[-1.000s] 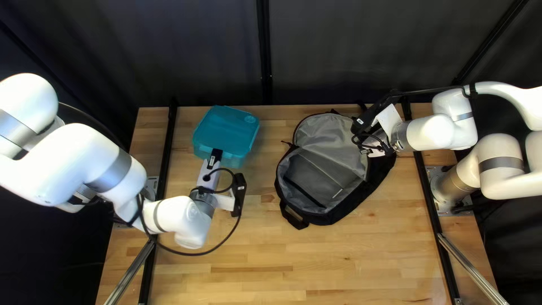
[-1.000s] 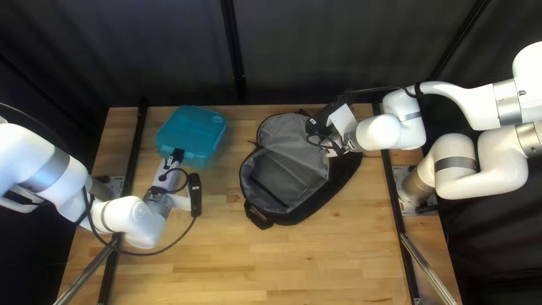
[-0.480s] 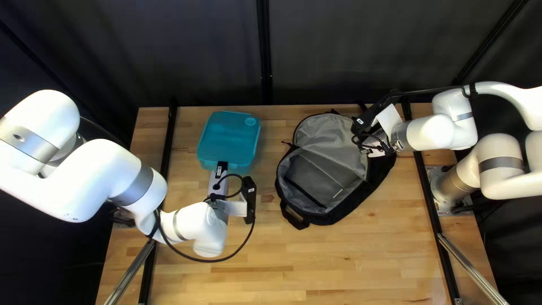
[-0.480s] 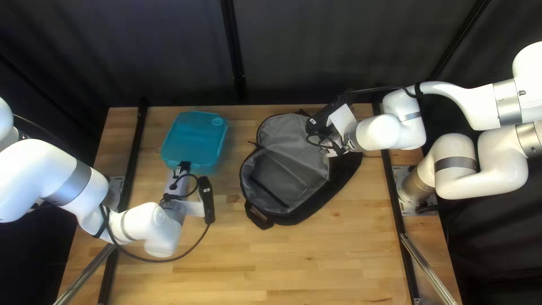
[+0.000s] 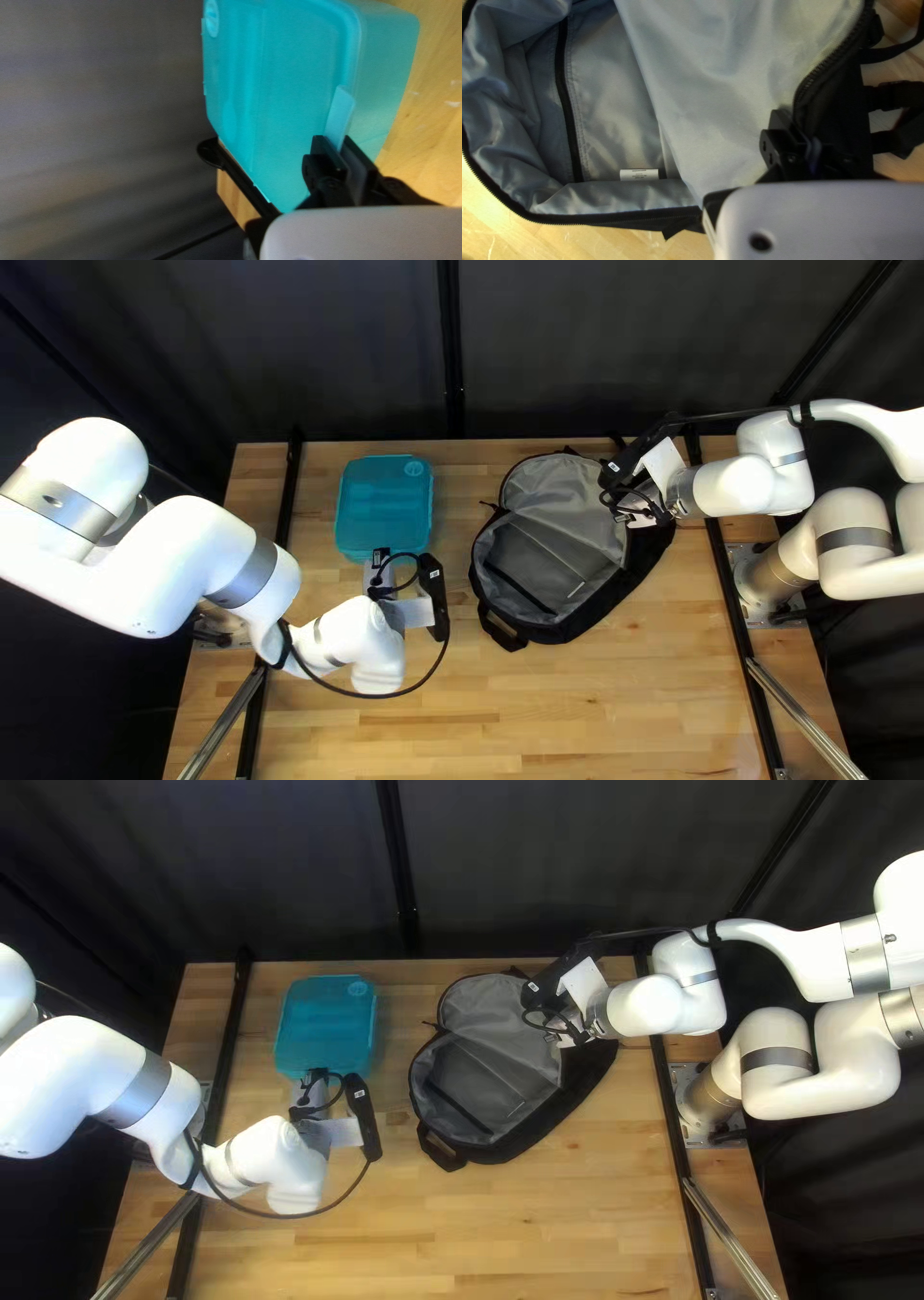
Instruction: Remove a lunch box from a kids backpack
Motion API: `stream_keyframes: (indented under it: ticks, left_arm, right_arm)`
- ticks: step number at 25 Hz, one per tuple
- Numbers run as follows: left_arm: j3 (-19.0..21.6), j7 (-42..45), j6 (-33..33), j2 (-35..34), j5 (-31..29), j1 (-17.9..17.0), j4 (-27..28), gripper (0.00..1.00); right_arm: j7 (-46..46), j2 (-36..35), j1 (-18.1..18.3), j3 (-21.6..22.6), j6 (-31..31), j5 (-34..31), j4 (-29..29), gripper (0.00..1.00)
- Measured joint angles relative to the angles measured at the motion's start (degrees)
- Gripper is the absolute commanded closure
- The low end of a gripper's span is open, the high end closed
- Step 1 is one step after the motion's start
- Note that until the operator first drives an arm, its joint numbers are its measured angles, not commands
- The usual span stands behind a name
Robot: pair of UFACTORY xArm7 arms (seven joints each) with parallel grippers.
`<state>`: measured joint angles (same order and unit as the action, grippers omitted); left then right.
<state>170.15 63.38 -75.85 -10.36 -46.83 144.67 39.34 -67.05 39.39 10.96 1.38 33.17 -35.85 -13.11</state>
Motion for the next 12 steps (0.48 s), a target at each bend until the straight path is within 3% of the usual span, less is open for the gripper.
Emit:
stream_keyframes:
  ticks: [6, 12]
  left_arm:
    - [-1.2, -2.4, 3.0, 2.7, 4.6, 2.2, 1.2, 0.0]
    - [-2.8, -8.8, 2.8, 10.4, 11.8, 3.8, 3.5, 0.0]
  right_arm:
    - [0.0, 0.0, 0.0, 0.0, 0.0, 0.0, 0.0, 1.0]
    - [0.0, 0.0, 0.0, 0.0, 0.0, 0.0, 0.0, 1.0]
